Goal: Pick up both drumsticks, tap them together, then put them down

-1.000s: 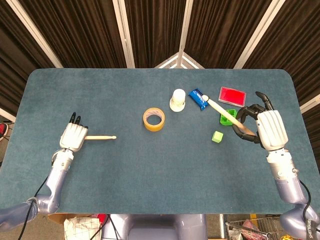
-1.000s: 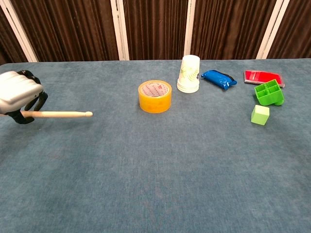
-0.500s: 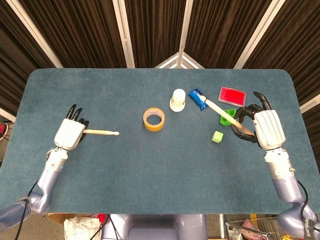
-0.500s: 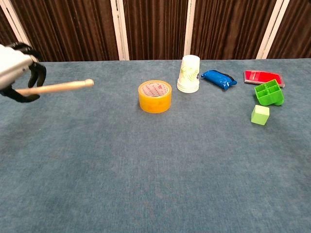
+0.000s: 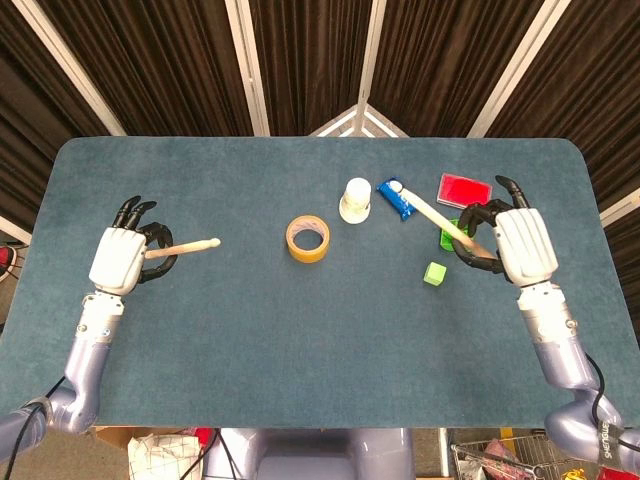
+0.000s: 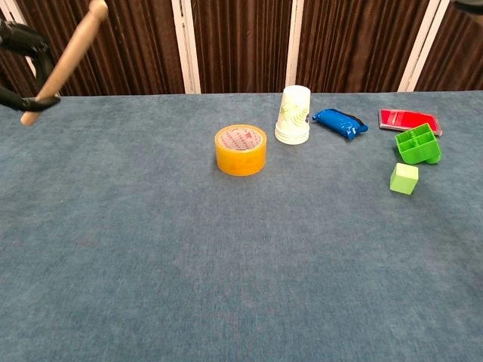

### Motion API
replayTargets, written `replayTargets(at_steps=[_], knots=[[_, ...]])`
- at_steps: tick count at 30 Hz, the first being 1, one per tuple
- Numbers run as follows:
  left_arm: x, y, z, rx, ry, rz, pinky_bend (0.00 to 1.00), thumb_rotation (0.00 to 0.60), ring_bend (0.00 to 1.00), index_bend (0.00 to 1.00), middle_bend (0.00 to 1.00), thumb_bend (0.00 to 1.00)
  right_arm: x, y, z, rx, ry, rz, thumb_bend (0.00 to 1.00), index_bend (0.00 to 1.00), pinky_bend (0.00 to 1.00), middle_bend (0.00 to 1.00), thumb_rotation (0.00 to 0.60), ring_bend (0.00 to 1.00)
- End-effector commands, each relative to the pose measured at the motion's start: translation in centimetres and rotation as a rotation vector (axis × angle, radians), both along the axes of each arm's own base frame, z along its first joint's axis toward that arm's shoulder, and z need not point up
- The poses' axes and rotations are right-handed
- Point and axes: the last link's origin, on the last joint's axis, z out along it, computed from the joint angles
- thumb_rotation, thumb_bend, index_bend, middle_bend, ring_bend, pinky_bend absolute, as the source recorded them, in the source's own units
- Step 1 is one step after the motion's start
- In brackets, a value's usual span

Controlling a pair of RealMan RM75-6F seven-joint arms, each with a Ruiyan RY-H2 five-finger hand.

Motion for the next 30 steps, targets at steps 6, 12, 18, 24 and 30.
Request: replayTargets(at_steps=[6, 12, 18, 24, 30], knots=[[0.8, -0.1, 0.8, -0.026, -0.083, 0.019, 0.11, 0.6, 0.17, 0.66, 0.6, 0.43, 3.3, -1.0, -2.0, 0.062, -0.058, 0.063, 0.46, 0.76, 0.11, 0.66, 0.6, 0.51], [1.7, 0.1, 0.7, -0.033, -0.099, 0.009, 0.11, 0.6, 0.17, 0.66, 0.6, 0.43, 5.1, -2.6, -3.2, 0.09, -0.1, 0.081, 0.46, 0.76, 0.11, 0.66, 0.6, 0.5], [3.1, 0.3, 0.2, -0.045, -0.104, -0.011, 0.11, 0.6, 0.17, 0.66, 0.6, 0.43, 6.5, -4.1, -5.0, 0.103, -0.066, 0.123, 0.46, 0.76, 0.11, 0.66, 0.6, 0.5], [4.6, 0.3, -0.9, -0.082, -0.12, -0.022, 0.11, 0.6, 0.17, 0.67, 0.6, 0.43, 8.4, -4.3, -6.8, 0.131, -0.047, 0.176, 0.46, 0.76, 0.11, 0.66, 0.6, 0.51], [6.5, 0.1, -2.4, -0.12, -0.113, -0.04, 0.11, 0.6, 0.17, 0.67, 0.6, 0.43, 10.1, -3.9, -8.3, 0.16, -0.037, 0.191, 0.46, 0.76, 0.11, 0.66, 0.6, 0.51]])
